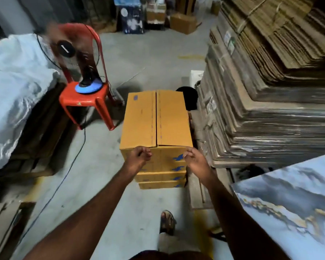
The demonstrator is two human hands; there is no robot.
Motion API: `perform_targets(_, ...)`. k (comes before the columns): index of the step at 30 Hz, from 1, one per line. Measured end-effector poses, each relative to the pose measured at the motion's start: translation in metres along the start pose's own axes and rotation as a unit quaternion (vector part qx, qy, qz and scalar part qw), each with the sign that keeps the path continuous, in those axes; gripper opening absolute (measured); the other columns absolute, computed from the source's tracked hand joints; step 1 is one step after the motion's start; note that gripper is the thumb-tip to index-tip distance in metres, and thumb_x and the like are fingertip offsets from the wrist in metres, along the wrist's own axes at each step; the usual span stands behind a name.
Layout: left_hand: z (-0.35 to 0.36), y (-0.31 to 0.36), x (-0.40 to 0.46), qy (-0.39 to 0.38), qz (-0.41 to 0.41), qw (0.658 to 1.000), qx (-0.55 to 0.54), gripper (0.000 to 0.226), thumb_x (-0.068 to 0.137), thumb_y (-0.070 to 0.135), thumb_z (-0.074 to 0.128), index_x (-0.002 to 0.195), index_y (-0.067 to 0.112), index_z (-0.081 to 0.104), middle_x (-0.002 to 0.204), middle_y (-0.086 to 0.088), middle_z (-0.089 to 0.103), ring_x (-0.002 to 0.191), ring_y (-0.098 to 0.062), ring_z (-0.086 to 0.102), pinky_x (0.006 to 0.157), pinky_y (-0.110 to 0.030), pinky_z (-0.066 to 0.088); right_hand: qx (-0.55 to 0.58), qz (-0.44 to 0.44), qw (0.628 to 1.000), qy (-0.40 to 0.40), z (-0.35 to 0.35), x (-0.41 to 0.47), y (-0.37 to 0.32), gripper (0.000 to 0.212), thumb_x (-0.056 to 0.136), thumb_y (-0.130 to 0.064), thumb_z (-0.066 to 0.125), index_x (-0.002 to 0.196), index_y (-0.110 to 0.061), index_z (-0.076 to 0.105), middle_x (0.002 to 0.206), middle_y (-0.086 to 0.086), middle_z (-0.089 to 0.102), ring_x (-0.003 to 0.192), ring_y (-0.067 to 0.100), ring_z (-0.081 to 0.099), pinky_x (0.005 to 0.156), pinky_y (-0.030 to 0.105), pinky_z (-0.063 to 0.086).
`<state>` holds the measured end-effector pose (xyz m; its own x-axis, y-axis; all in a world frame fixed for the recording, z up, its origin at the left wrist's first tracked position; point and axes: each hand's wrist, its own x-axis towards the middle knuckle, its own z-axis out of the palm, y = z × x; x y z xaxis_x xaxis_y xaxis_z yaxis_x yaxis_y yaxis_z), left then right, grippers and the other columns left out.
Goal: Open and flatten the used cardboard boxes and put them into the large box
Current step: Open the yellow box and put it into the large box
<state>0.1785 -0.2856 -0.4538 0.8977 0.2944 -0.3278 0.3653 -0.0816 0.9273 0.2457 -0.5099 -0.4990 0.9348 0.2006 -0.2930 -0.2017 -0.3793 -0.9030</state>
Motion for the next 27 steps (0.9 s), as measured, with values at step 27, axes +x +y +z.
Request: perform_targets(27, -0.058, -0.105, 0.181, 0.110, -0.220, 0.942, 0.230, 0.036, 0.091, 0.009, 0.049, 0.126, 0.018, 0.050, 0.133, -0.024, 0.043, 0.120, -0.044, 0.050, 0.101, -0.049, 0.047, -0.334, 0.135, 0.933, -0.017, 0.031, 0.177, 0.053, 0.061, 0.096, -0.035, 0.056, 0.149, -0.015, 0.036, 0.163, 0.016, 0.012, 0.149, 0.033, 0.011, 0.118, 0.036, 0.015)
